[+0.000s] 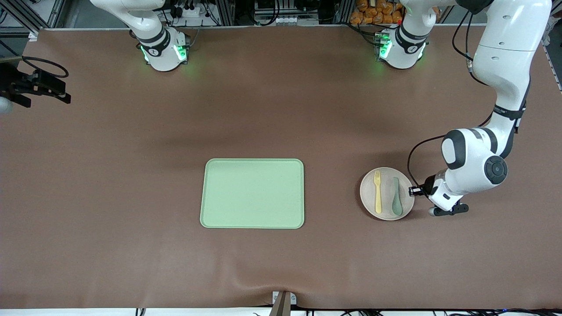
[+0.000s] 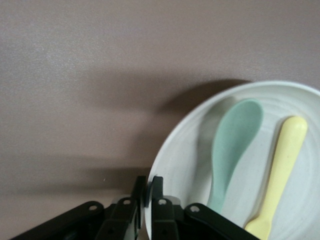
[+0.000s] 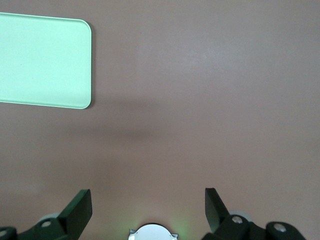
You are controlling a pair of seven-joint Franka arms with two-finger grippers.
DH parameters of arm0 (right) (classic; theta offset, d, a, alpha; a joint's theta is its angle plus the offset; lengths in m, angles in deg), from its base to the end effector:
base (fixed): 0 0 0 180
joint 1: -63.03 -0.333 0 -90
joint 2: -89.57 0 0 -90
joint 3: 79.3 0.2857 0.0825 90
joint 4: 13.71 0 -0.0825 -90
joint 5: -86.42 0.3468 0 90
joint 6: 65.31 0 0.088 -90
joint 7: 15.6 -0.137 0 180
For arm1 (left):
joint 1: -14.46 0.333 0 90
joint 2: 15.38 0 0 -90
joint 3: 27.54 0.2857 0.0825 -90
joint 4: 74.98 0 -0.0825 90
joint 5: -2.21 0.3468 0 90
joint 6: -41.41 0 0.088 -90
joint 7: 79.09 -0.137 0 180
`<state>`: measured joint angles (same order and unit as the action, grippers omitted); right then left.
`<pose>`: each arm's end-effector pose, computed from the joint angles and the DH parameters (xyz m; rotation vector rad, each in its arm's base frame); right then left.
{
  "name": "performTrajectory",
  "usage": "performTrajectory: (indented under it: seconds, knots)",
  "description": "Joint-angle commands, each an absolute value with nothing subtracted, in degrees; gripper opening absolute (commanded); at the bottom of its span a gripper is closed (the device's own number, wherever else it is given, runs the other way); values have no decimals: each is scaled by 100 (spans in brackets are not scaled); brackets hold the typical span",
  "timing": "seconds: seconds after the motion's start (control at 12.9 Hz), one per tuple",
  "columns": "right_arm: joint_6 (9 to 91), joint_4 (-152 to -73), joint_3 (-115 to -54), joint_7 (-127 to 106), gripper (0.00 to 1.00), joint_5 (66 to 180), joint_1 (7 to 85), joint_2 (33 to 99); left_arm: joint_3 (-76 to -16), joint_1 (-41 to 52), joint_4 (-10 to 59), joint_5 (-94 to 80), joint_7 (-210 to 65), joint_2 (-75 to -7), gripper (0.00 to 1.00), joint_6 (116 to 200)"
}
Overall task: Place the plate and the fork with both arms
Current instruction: 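Lower the left gripper and grasp the white plate rim, then slide the plate with the left gripper onto the green tray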
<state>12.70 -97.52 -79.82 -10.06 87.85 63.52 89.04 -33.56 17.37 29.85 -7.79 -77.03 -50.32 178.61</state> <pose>0.4945 -0.0049 0.5884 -3.1035 -0.1287 0.1693 0.5998 -0.0360 0.1701 2.9603 0.1930 -0.0778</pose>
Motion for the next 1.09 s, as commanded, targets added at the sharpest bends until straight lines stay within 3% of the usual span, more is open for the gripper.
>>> performTrajectory:
  seconds: [0.0,0.39,0.7,1.01]
  knots:
    - [1239,-9764,-7974,-1059,100,8801,6373,8921,-3369,1727,2899,-913,-7952,-5098,0,17922]
    - [1248,-9764,-7974,-1067,100,8809,6312,8921,-3369,1684,2610,-887,-8901,-5107,0,17860]
    - [1239,-9764,-7974,-1067,100,8809,6338,8921,-3781,1675,2005,-895,-8982,-5054,0,17299]
    - [1239,-9773,-7974,-1059,100,8809,6356,8921,-4011,1237,1529,-913,-8868,-5107,0,17245]
